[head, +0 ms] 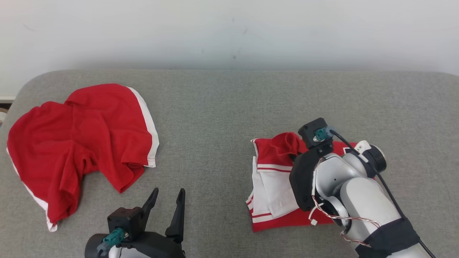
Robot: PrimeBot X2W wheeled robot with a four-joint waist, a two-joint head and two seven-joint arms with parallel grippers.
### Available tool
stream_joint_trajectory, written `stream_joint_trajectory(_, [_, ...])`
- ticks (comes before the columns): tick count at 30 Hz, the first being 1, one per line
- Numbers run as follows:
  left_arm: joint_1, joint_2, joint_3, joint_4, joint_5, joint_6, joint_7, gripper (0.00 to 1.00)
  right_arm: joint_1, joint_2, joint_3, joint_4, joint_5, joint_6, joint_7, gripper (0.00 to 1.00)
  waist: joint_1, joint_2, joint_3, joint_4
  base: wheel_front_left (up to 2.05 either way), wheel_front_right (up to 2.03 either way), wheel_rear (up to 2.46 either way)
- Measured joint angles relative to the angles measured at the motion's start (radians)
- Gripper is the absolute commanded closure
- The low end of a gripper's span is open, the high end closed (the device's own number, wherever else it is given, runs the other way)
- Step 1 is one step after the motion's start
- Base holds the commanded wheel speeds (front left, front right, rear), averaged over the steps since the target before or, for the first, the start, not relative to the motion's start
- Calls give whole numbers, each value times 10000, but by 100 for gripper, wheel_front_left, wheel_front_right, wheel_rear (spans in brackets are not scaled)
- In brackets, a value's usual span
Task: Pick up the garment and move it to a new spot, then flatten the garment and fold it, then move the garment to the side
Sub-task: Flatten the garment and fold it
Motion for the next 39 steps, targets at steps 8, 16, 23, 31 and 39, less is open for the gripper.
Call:
stream_joint_trajectory(8, [0, -42, -44, 0, -12, 2, -12, 0, -322, 52, 115, 370, -36, -88, 267, 100, 0, 1, 42, 315, 0, 0, 0])
stream_joint_trajectory(16, [1, -52, 12, 0, -27, 12, -92, 0, -440, 150, 337, 752, -35, -88, 341, 100, 0, 1, 119, 427, 0, 0, 0])
stream_joint_trajectory(23, [-1, -69, 13, 4, -29, 13, -104, 0, -686, 240, 401, 901, -8, -88, 257, 38, 0, 0, 161, 480, 0, 0, 0])
stream_joint_trajectory(31, [-2, -81, 94, 12, -29, 56, -178, 0, -739, 303, 336, 606, 265, -90, -253, 0, 1, 1, 169, 498, 0, 0, 0])
stream_joint_trajectory(39, [6, -10, 221, 40, -27, 88, -314, 0, -854, 121, -660, -702, 330, -575, -1789, 0, 1, 0, 3, 323, 0, 0, 0])
